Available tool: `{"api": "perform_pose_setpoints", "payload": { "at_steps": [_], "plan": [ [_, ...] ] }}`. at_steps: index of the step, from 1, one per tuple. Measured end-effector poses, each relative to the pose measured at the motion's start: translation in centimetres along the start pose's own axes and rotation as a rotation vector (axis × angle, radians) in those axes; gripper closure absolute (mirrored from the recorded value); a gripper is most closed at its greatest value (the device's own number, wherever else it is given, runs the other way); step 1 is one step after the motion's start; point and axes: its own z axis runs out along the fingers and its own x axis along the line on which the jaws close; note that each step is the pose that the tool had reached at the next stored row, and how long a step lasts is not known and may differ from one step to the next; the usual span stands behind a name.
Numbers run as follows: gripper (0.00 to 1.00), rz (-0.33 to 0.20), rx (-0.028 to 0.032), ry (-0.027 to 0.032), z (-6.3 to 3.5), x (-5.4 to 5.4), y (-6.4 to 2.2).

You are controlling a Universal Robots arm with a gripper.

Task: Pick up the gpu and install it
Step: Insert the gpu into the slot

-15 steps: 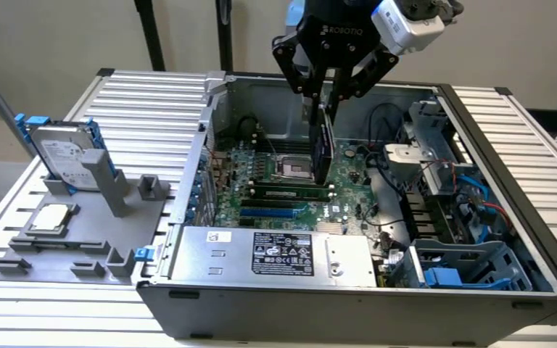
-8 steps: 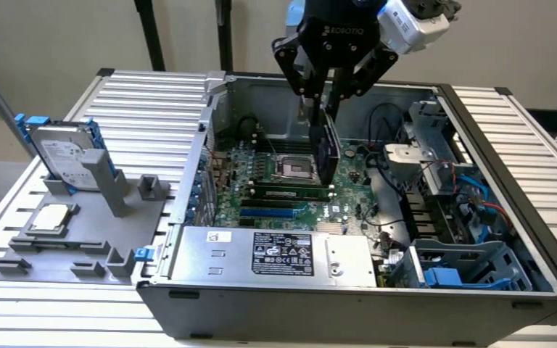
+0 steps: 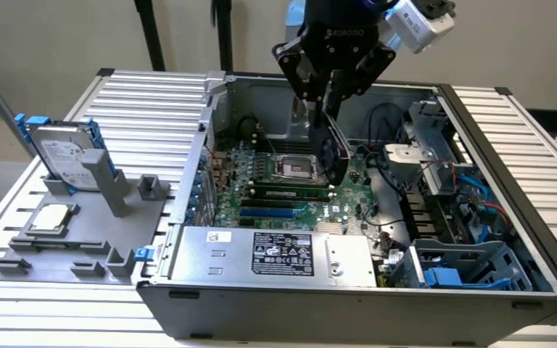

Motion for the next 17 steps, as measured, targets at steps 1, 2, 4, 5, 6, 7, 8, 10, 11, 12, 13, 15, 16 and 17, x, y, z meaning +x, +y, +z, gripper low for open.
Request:
{"api": "perform_pose_setpoints", "payload": {
  "at_steps": [1, 2, 4, 5, 6, 7, 8, 10, 11, 12, 13, 15, 16, 17],
  "plan": [
    [0.74, -0.018, 0.0004, -0.0008, 0.03, 0.00, 0.00],
    [0.74, -0.038, 0.0008, -0.0016, 0.07, 0.00, 0.00],
    [0.74, -0.074, 0.0016, -0.0029, 0.13, 0.00, 0.00],
    [0.74, -0.091, 0.0019, -0.0036, 0.17, 0.00, 0.00],
    [0.74, -0.109, 0.0022, -0.0044, 0.20, 0.00, 0.01],
    [0.74, -0.128, 0.0026, -0.0051, 0.24, -0.01, 0.01],
    [0.74, -0.146, 0.0031, -0.0057, 0.27, -0.01, 0.01],
    [0.74, -0.182, 0.0038, -0.0072, 0.35, -0.01, 0.01],
    [0.74, -0.200, 0.0042, -0.0079, 0.39, -0.01, 0.01],
    [0.74, -0.219, 0.0046, -0.0087, 0.43, -0.01, 0.01],
    [0.74, -0.237, 0.0050, -0.0094, 0.47, -0.01, 0.02],
    [0.74, -0.273, 0.0057, -0.0108, 0.56, -0.01, 0.02],
    [0.74, -0.291, 0.0061, -0.0115, 0.60, -0.01, 0.02],
    [0.74, -0.309, 0.0065, -0.0122, 0.65, -0.01, 0.02]
  ]
}}
